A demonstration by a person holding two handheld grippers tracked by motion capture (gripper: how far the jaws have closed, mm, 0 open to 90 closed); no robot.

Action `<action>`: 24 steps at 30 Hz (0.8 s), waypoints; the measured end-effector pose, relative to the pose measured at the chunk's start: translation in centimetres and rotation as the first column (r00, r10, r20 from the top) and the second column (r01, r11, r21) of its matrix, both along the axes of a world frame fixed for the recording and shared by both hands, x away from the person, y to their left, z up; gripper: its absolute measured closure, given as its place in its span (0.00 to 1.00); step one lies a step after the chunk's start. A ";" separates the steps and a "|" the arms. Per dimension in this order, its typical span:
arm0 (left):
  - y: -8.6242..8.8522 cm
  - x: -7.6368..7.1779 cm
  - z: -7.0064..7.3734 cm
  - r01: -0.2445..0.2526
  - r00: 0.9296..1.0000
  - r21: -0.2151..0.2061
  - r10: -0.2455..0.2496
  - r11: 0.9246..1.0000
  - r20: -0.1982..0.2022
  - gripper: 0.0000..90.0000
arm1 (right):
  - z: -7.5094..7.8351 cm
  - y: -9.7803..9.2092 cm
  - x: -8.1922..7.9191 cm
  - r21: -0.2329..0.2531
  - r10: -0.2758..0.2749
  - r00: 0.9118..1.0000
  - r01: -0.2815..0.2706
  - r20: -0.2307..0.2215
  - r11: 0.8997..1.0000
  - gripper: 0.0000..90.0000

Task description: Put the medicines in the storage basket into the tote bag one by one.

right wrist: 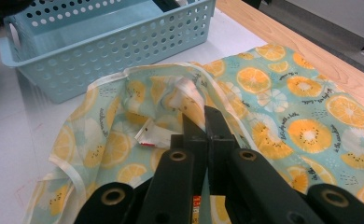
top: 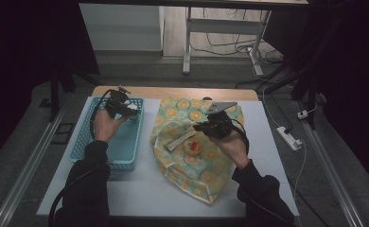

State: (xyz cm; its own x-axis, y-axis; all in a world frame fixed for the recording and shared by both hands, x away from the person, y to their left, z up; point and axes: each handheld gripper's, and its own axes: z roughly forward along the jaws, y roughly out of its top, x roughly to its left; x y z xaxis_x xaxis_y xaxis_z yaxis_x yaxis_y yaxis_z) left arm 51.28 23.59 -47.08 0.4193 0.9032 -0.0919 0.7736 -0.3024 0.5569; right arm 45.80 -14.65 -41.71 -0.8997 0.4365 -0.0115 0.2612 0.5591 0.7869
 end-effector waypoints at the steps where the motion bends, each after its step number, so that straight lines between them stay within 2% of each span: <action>1: 0.0 -0.2 0.2 0.006 1.000 0.001 -0.006 1.000 0.003 0.56 | 0.0 0.0 0.0 0.001 0.000 1.000 0.000 0.000 1.000 0.99; 8: 0.4 -1.6 1.4 0.035 0.999 0.004 -0.035 0.999 0.025 0.56 | -0.1 0.0 0.0 0.000 0.000 1.000 0.000 0.001 1.000 0.99; 24: 0.4 -5.1 3.8 0.092 0.994 -0.024 -0.091 0.995 0.055 0.57 | -0.1 0.0 0.0 0.003 0.000 1.000 0.000 0.008 1.000 0.99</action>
